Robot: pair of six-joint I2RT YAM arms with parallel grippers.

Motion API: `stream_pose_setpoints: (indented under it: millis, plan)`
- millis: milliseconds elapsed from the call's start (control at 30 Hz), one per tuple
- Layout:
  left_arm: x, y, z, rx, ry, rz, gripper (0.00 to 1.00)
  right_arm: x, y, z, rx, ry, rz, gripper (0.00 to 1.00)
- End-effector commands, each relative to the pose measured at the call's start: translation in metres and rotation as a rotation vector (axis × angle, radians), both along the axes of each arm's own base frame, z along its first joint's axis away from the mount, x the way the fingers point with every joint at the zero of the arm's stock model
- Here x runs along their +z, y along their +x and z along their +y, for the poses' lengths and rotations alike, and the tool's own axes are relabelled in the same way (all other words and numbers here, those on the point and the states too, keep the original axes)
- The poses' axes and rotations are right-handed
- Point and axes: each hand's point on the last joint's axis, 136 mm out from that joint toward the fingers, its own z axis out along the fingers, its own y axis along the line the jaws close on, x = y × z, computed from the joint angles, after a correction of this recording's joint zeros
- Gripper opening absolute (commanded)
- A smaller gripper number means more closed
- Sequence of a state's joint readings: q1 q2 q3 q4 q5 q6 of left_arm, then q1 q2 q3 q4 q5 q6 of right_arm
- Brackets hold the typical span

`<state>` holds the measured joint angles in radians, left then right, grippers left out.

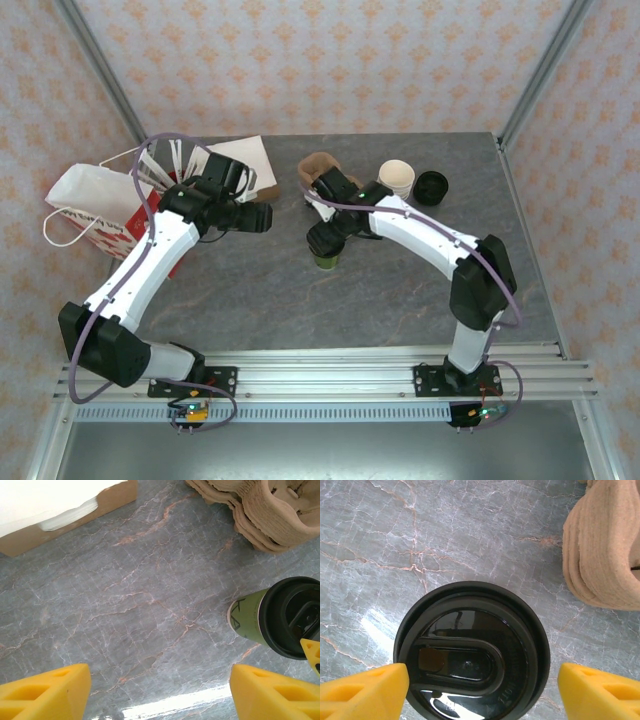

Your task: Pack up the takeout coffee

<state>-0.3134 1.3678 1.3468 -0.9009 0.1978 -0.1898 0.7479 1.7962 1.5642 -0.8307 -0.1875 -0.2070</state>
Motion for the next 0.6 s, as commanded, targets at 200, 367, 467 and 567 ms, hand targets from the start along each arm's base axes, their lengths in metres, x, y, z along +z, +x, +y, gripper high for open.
stream_pose_setpoints:
  millis: [200, 367, 467, 567]
  plan:
    - [-0.006, -0.001, 0.004, -0.002, 0.018, 0.006, 0.74, -0.010, -0.004, -0.003, 0.002, -0.058, 0.029, 0.79]
    - [-0.006, -0.001, 0.004, -0.004, 0.016, 0.007, 0.74, 0.007, -0.002, -0.001, -0.030, -0.015, 0.008, 0.79]
    - [-0.005, -0.001, 0.003, -0.006, 0.017, 0.005, 0.74, 0.022, -0.004, 0.001, -0.041, 0.026, -0.001, 0.78]
    - [-0.006, -0.001, 0.005, -0.004, 0.022, 0.005, 0.74, 0.028, -0.007, 0.004, -0.045, 0.058, 0.008, 0.78]
